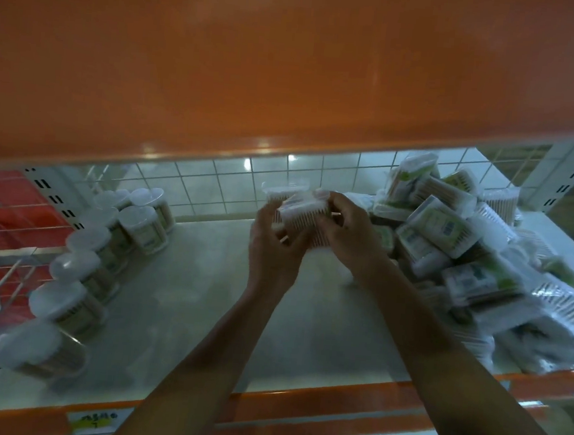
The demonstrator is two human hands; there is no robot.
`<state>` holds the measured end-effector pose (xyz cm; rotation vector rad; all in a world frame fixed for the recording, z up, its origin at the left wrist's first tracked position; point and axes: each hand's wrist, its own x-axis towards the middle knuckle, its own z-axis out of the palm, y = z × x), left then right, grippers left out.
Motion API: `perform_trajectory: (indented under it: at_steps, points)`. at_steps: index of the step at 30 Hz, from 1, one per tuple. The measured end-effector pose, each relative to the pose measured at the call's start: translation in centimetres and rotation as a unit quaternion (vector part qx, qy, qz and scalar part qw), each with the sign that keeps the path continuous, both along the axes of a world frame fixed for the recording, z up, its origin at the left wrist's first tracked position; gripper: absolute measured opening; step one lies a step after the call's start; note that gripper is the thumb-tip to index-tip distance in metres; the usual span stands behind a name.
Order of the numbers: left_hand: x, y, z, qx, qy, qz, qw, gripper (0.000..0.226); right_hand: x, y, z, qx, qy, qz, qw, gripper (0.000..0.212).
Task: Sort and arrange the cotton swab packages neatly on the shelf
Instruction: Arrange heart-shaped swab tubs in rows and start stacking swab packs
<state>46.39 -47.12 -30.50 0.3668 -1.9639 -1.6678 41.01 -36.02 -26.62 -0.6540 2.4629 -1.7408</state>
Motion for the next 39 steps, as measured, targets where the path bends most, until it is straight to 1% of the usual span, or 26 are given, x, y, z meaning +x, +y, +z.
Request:
perform_trajectory:
  at_steps: [2, 3, 9, 11, 14, 18, 22, 26, 33, 39]
  points:
    - [-0.7, -1.4, -1.1, -0.074, -0.041, 0.074, 0.994, 0.054, -0.8, -0.3, -0.3, 0.048, 0.036, -0.005, 0.998, 0.030]
    - [-1.1, -2.0, -1.5, -0.099, -0.057, 0.094, 0.989, 0.053, -1.2, -0.5, -0.5, 0.069, 0.049, -0.010, 0.996, 0.031]
    - [-2.8, -3.4, -1.7, -0.180, -0.069, 0.126, 0.973, 0.034, -3.1, -2.6, -1.7, 0.165, 0.073, -0.053, 0.982, 0.024]
    - [-3.3, -3.7, -1.8, -0.205, -0.081, 0.134, 0.966, 0.034, -3.6, -3.2, -1.9, 0.188, 0.065, -0.067, 0.978, 0.022]
    - [-4.0, -3.8, -2.1, -0.234, -0.107, 0.138, 0.957, 0.034, -4.1, -3.8, -2.0, 0.197, 0.036, -0.084, 0.976, 0.029]
    - [-4.7, -4.0, -2.3, -0.233, -0.124, 0.141, 0.954, 0.035, -4.2, -4.2, -1.8, 0.201, 0.021, -0.087, 0.975, 0.038]
    - [-4.9, -4.3, -2.1, -0.232, -0.130, 0.144, 0.953, 0.034, -3.9, -4.0, -1.9, 0.192, 0.019, -0.070, 0.979, 0.044]
    - [-4.8, -4.4, -1.8, -0.229, -0.132, 0.146, 0.953, 0.032, -3.3, -3.6, -2.1, 0.185, 0.052, -0.059, 0.980, 0.049]
    - [-5.2, -4.7, -1.6, -0.223, -0.142, 0.127, 0.956, 0.031, -2.5, -3.2, -2.6, 0.238, 0.103, -0.031, 0.965, 0.042]
    - [-5.3, -4.8, -1.6, -0.219, -0.153, 0.117, 0.956, 0.036, -1.9, -2.8, -2.7, 0.263, 0.124, -0.024, 0.956, 0.040]
